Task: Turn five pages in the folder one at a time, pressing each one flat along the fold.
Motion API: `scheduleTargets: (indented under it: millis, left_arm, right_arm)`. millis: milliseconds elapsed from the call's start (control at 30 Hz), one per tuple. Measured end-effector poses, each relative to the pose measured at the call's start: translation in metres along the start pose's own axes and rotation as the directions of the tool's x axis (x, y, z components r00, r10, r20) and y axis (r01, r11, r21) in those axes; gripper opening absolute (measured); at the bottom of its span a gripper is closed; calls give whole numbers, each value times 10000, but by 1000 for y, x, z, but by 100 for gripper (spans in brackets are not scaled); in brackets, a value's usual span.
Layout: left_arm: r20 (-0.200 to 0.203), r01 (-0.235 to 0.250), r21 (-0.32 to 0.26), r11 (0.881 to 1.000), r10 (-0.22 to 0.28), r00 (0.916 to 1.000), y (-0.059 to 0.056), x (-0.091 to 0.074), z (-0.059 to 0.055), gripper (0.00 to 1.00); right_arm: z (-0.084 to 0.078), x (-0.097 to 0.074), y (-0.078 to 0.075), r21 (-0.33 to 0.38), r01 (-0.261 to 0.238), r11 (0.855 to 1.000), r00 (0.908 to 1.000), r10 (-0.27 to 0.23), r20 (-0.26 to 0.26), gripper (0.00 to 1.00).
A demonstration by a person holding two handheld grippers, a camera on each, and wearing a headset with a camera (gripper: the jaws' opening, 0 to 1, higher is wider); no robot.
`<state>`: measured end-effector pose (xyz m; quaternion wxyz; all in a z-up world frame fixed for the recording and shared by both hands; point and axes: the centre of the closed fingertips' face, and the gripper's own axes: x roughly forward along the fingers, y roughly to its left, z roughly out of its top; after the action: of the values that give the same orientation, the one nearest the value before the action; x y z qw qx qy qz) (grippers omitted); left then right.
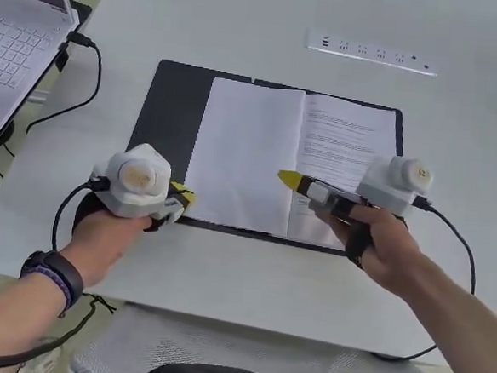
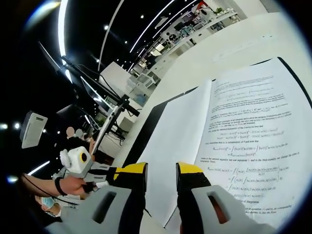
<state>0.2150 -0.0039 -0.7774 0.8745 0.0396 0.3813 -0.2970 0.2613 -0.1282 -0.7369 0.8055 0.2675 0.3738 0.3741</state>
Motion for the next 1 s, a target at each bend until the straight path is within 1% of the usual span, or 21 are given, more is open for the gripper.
scheduleTargets:
  millis: [100, 133, 167, 233, 467, 567, 667, 900, 1000]
  left_arm:
    - [-248, -53, 25, 10000, 53, 9997, -1, 2, -7, 0]
    - [-168, -105, 7, 9999, 105, 9998, 0, 1, -6, 0]
    - [-149, -95, -100, 9999, 93, 9998, 0, 1, -6, 0]
    - [-130, -85, -127, 9999, 83, 9999, 0, 1, -6, 0]
    - [-139, -127, -210, 9997, 124, 9998, 0, 1, -6, 0]
    - [-165, -158, -210, 9997, 155, 9997, 0, 2, -6, 0]
    - [-173, -138, -266, 9996, 133, 9998, 0, 2, -6, 0]
    - [-289, -228, -284, 9993, 220, 9993, 1, 3, -6, 0]
    - [-342, -270, -280, 9992, 260, 9991, 1, 3, -6, 0]
  right_arm:
    - [0, 0, -3, -309, -9, 9995, 9998, 3, -190, 22]
    - [1, 0, -4, -411, 9, 9992, 9997, -18, -228, 22]
    - [3, 0, -6, -587, 25, 9983, 9996, -41, -262, 21]
    - [7, 0, -10, -1033, 46, 9946, 9997, -72, -249, 20]
    - [21, 4, -19, -1360, 21, 9907, 9999, -36, -104, 15]
    - [29, 8, -24, -1472, 75, 9891, 10000, -79, -22, 14]
    - [35, 11, -28, -1790, 198, 9837, 9998, -181, 113, 11]
    - [49, 22, -37, -1937, 297, 9806, 9991, -233, 353, 6]
    - [54, 26, -41, -1881, 269, 9818, 9988, -186, 462, 3]
